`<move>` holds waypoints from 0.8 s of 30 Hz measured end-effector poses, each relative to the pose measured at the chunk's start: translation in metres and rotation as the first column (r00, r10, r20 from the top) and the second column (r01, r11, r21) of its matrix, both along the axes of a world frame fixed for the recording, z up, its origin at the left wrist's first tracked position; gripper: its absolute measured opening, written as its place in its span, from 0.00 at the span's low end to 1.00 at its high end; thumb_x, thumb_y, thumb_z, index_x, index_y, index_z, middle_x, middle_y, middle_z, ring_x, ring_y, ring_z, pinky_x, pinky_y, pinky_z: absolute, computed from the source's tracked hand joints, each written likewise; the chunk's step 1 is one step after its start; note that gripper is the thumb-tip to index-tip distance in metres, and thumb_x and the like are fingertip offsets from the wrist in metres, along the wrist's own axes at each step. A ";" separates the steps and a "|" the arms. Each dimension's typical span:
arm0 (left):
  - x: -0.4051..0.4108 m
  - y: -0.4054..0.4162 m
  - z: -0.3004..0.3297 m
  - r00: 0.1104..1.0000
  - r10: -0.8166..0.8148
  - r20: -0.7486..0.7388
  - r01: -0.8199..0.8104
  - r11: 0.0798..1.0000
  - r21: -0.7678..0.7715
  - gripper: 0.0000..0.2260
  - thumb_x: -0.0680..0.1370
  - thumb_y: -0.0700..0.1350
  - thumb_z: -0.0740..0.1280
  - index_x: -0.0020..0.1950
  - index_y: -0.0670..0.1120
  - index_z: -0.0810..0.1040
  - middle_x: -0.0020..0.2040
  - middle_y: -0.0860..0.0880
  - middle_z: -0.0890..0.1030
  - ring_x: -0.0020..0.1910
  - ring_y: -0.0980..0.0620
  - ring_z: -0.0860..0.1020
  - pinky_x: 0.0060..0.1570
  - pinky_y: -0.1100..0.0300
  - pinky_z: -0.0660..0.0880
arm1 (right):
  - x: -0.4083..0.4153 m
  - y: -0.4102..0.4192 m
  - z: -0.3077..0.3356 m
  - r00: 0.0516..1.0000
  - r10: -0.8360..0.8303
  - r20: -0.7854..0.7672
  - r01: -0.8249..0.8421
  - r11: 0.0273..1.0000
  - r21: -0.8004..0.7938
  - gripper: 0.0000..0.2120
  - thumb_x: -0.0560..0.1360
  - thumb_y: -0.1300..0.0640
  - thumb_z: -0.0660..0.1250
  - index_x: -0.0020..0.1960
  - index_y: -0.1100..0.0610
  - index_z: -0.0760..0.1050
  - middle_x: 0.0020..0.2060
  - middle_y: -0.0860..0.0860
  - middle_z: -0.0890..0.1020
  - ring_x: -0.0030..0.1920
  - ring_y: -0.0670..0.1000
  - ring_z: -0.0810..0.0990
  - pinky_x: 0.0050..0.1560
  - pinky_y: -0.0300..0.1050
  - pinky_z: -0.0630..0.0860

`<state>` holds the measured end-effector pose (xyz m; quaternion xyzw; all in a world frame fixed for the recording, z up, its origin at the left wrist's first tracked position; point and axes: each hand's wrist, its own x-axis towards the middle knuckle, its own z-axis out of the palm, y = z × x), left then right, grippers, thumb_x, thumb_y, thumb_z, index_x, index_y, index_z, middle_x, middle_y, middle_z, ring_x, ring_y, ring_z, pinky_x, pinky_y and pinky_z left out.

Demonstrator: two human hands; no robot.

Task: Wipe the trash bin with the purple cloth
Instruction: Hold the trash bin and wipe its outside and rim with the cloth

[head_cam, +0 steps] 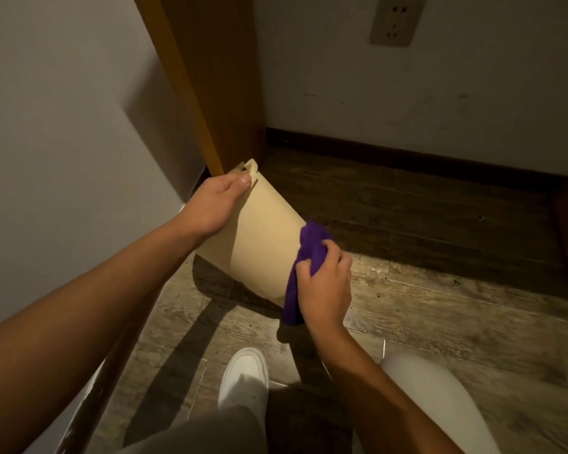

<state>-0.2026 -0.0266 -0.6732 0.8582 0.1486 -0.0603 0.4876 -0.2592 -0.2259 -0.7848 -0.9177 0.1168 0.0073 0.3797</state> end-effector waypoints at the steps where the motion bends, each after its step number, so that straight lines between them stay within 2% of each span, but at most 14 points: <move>1: 0.000 -0.001 0.001 1.000 -0.004 -0.002 0.004 1.000 0.003 0.19 0.85 0.59 0.56 0.64 0.52 0.80 0.53 0.54 0.80 0.52 0.52 0.77 0.45 0.56 0.69 | 0.001 -0.007 -0.002 0.998 -0.023 -0.061 0.023 1.000 -0.010 0.24 0.79 0.47 0.64 0.74 0.49 0.65 0.63 0.54 0.73 0.58 0.56 0.76 0.50 0.52 0.78; 3: 0.001 -0.001 0.004 1.000 -0.012 -0.019 0.012 1.000 0.008 0.18 0.85 0.59 0.56 0.64 0.52 0.80 0.52 0.54 0.80 0.52 0.52 0.77 0.48 0.53 0.70 | 0.009 -0.022 -0.004 0.976 -0.088 -0.197 0.087 0.996 -0.012 0.24 0.79 0.46 0.65 0.73 0.49 0.66 0.63 0.54 0.73 0.56 0.56 0.77 0.52 0.52 0.78; 5: 0.003 0.000 0.009 0.999 -0.040 -0.015 0.041 0.998 0.047 0.15 0.84 0.59 0.57 0.59 0.54 0.81 0.50 0.56 0.80 0.50 0.53 0.77 0.46 0.55 0.70 | 0.018 -0.034 0.000 0.957 -0.142 -0.252 0.157 0.987 0.039 0.24 0.78 0.45 0.67 0.72 0.47 0.68 0.64 0.53 0.73 0.54 0.53 0.76 0.51 0.51 0.77; 6: 0.004 0.001 0.011 0.998 -0.055 -0.016 0.056 0.996 0.068 0.14 0.84 0.58 0.57 0.56 0.56 0.80 0.50 0.56 0.80 0.50 0.53 0.77 0.45 0.56 0.70 | 0.021 -0.037 0.004 0.964 -0.148 -0.222 0.169 0.983 0.075 0.24 0.78 0.45 0.67 0.72 0.46 0.68 0.64 0.53 0.73 0.52 0.51 0.75 0.50 0.50 0.76; 8: 0.004 0.000 0.015 0.995 -0.087 -0.045 0.091 0.993 0.080 0.13 0.84 0.58 0.58 0.55 0.56 0.80 0.50 0.55 0.80 0.50 0.52 0.78 0.48 0.53 0.71 | 0.026 -0.038 0.014 0.984 -0.125 -0.125 0.144 0.976 0.161 0.23 0.77 0.46 0.67 0.71 0.44 0.69 0.64 0.50 0.74 0.50 0.47 0.74 0.48 0.46 0.75; 10: 0.004 -0.005 0.015 0.988 -0.132 -0.082 0.137 0.988 0.068 0.14 0.84 0.58 0.58 0.59 0.55 0.81 0.53 0.53 0.81 0.52 0.51 0.78 0.54 0.50 0.72 | 0.031 -0.034 0.025 0.997 -0.061 -0.043 0.070 0.962 0.264 0.22 0.78 0.47 0.67 0.71 0.42 0.70 0.64 0.48 0.74 0.50 0.43 0.74 0.46 0.41 0.74; 12: 0.005 -0.011 0.017 0.978 -0.174 -0.116 0.179 0.983 0.036 0.16 0.84 0.59 0.58 0.65 0.55 0.80 0.57 0.53 0.80 0.55 0.51 0.78 0.56 0.49 0.72 | 0.034 -0.024 0.035 0.999 0.021 0.044 -0.035 0.944 0.329 0.23 0.78 0.46 0.67 0.73 0.41 0.69 0.67 0.46 0.73 0.51 0.40 0.73 0.45 0.36 0.71; 14: 0.003 -0.009 0.019 0.964 -0.231 -0.135 0.237 0.971 0.032 0.16 0.83 0.60 0.58 0.66 0.58 0.79 0.57 0.55 0.80 0.55 0.53 0.78 0.54 0.51 0.70 | 0.035 -0.011 0.042 0.990 0.074 0.123 -0.110 0.942 0.317 0.27 0.79 0.42 0.66 0.76 0.38 0.64 0.68 0.44 0.70 0.55 0.41 0.72 0.46 0.35 0.69; 16: -0.006 0.004 0.017 0.954 -0.274 -0.119 0.286 0.953 0.100 0.17 0.83 0.62 0.56 0.62 0.59 0.80 0.56 0.56 0.81 0.55 0.54 0.78 0.54 0.53 0.71 | 0.034 -0.005 0.039 0.986 0.095 0.139 -0.130 0.953 0.273 0.28 0.79 0.39 0.65 0.76 0.37 0.62 0.69 0.45 0.70 0.56 0.43 0.73 0.47 0.38 0.72; 19: -0.033 0.030 0.002 0.971 -0.229 -0.070 0.239 0.944 0.225 0.21 0.83 0.64 0.51 0.50 0.58 0.82 0.50 0.56 0.81 0.51 0.53 0.79 0.47 0.59 0.69 | 0.033 -0.011 0.021 0.993 0.112 0.038 -0.117 0.974 0.194 0.25 0.80 0.39 0.63 0.76 0.38 0.66 0.68 0.48 0.71 0.55 0.47 0.75 0.48 0.43 0.74; 22: -0.046 0.037 -0.008 0.997 -0.078 -0.018 0.080 0.971 0.225 0.25 0.81 0.67 0.49 0.40 0.58 0.81 0.46 0.53 0.80 0.48 0.50 0.78 0.51 0.53 0.69 | 0.035 -0.014 0.004 0.978 0.110 -0.175 -0.097 0.992 0.080 0.24 0.82 0.40 0.61 0.76 0.43 0.68 0.67 0.52 0.74 0.53 0.51 0.76 0.50 0.47 0.73; 24: -0.046 0.032 -0.010 0.999 -0.005 0.040 -0.003 0.978 0.208 0.28 0.81 0.67 0.51 0.33 0.56 0.81 0.41 0.56 0.80 0.44 0.53 0.78 0.47 0.55 0.68 | 0.036 -0.015 0.000 0.965 0.063 -0.256 -0.040 0.995 0.093 0.23 0.82 0.41 0.60 0.76 0.44 0.68 0.66 0.54 0.75 0.54 0.53 0.76 0.50 0.47 0.71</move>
